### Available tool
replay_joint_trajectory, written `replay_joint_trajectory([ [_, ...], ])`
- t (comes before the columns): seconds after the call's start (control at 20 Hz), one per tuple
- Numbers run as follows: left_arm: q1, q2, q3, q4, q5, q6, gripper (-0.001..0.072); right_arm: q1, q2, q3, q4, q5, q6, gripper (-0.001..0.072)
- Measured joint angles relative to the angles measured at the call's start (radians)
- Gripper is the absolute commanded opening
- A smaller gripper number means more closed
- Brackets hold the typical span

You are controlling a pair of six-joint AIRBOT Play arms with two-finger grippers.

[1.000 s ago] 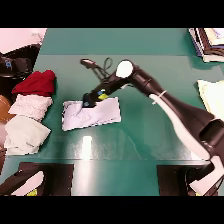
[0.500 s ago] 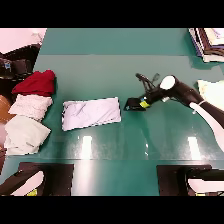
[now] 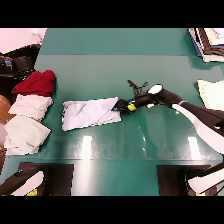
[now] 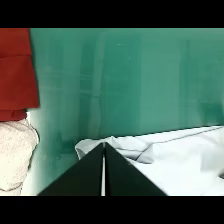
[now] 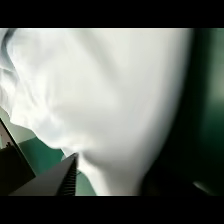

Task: Fold the shirts.

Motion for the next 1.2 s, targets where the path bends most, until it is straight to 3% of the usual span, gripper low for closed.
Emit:
replay_joint_trajectory([
  [0.1,0.000,0.000,0.000,-0.006,0.002,0.013,0.0020,0.035,-0.050,0.072,0.002,-0.010,-0.006,0.0091],
  [0.15,0.000,0.000,0.000,-0.009,0.002,0.018,0.0020,0.048,-0.068,0.103,-0.006,-0.012,-0.009,0.0012],
  [0.45,-0.100,-0.006,0.000,-0.034,0.006,0.037,0.0020,0.008,-0.062,0.201,0.005,-0.013,-0.010,0.0011],
  [0.6,-0.208,-0.013,0.000,-0.038,0.017,0.029,0.0020,-0.106,0.019,0.212,-0.075,0.000,0.029,0.0011],
  [0.95,-0.418,-0.016,0.000,-0.041,0.122,-0.070,0.0020,-0.602,0.235,0.219,-0.290,0.094,0.068,0.0011],
  [1.2,-0.502,-0.016,0.000,-0.041,0.207,-0.129,0.0020,-0.978,0.276,0.219,-0.317,0.101,0.072,0.0011],
])
